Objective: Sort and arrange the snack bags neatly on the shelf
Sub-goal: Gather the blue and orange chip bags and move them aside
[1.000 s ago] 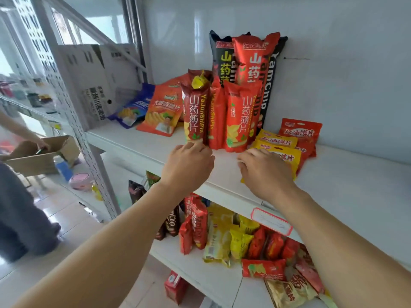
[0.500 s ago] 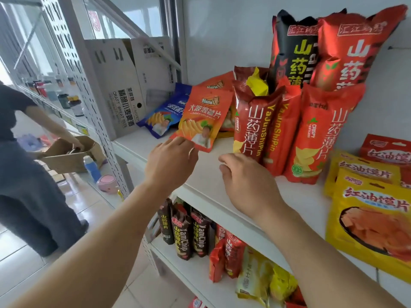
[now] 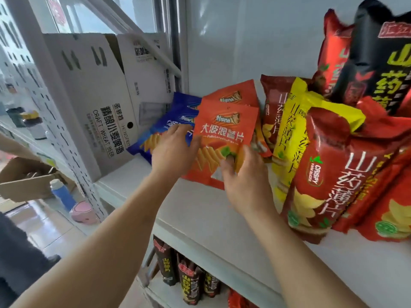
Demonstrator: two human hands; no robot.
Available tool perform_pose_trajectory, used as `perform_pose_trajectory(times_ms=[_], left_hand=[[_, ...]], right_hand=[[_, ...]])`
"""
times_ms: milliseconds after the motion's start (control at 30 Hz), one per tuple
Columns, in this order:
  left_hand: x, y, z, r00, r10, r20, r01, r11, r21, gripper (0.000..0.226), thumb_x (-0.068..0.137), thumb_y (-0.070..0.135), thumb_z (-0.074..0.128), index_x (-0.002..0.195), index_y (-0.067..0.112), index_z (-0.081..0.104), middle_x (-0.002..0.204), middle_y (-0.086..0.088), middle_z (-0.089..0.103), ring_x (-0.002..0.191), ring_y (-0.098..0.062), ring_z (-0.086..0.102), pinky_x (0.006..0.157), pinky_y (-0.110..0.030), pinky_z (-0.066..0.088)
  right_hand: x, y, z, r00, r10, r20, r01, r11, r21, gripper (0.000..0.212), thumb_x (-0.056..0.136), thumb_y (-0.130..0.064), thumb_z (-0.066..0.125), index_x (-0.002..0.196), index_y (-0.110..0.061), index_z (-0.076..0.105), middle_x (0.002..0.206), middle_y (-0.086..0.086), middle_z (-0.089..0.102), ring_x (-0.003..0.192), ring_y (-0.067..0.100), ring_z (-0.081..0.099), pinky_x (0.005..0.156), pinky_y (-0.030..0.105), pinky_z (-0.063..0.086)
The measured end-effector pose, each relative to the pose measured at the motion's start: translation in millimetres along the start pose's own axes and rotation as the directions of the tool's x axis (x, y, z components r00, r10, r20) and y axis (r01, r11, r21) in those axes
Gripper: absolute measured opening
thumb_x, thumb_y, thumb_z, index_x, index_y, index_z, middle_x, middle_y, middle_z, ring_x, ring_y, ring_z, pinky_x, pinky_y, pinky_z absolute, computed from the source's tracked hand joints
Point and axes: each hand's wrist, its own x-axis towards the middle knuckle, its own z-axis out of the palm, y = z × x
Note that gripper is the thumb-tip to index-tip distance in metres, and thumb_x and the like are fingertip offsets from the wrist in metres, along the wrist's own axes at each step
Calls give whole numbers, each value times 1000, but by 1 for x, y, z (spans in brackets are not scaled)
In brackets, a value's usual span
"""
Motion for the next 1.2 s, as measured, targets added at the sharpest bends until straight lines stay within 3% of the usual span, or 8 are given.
perform_pose_trajectory(times_ms=[133,300,467,633,700,900,1033,1200], left_hand=[[54,-31,17,998,29,62,-19,988,-152,55,99,50,49,144,18,48,148,-7,48,136,-28,42,106,-42,38],[106,-61,33,988,22,150,-3,992,-126,70,96,59,48,146,10,43,148,-15,46,137,-36,39,110,-47,34],[134,-83,47,956,-63,286,88,993,-73,80,93,68,42,146,9,37,150,-17,41,138,-38,36,111,-53,33],[143,-85,54,946,-83,314,103,994,-46,87,92,70,41,151,8,29,154,-18,35,140,-39,34,112,-52,32],[149,-90,55,930,-122,347,155,986,-68,88,89,71,45,150,9,31,151,-19,39,136,-40,40,110,-53,36],[170,-109,62,860,-159,485,278,943,-185,95,63,84,41,131,19,54,122,-8,67,103,-31,65,91,-48,54],[170,-107,53,837,-160,524,329,911,-248,67,83,65,55,127,14,59,116,-9,70,98,-29,68,90,-44,56],[171,-109,50,840,-179,512,354,896,-268,56,90,51,63,127,11,55,117,-11,68,96,-29,68,87,-43,57]], right_hand=[[35,5,29,947,314,-65,-302,941,153,63,80,-63,55,134,-31,45,125,-7,61,114,20,59,96,44,51],[55,4,50,834,526,-166,-480,840,252,62,80,-62,63,130,-28,48,123,-4,64,113,25,61,95,41,48],[66,9,57,804,537,-256,-528,842,111,86,63,-88,47,125,-29,56,116,-6,67,108,22,63,91,46,52],[82,12,59,847,473,-243,-461,881,109,26,84,-56,63,93,-33,69,90,-15,72,88,16,68,79,42,57],[92,14,57,846,469,-253,-462,882,90,16,90,-42,64,85,-26,65,85,-9,70,83,21,68,76,40,56],[115,19,53,879,335,-341,-424,875,-233,32,97,-43,52,101,-14,63,126,14,54,118,37,48,101,42,39],[120,24,55,850,421,-316,-494,845,-205,40,99,-45,45,107,-8,59,123,18,55,114,41,52,98,49,43],[120,29,50,829,443,-341,-527,824,-209,43,100,-47,40,101,-8,58,111,19,61,103,41,57,88,48,48]])
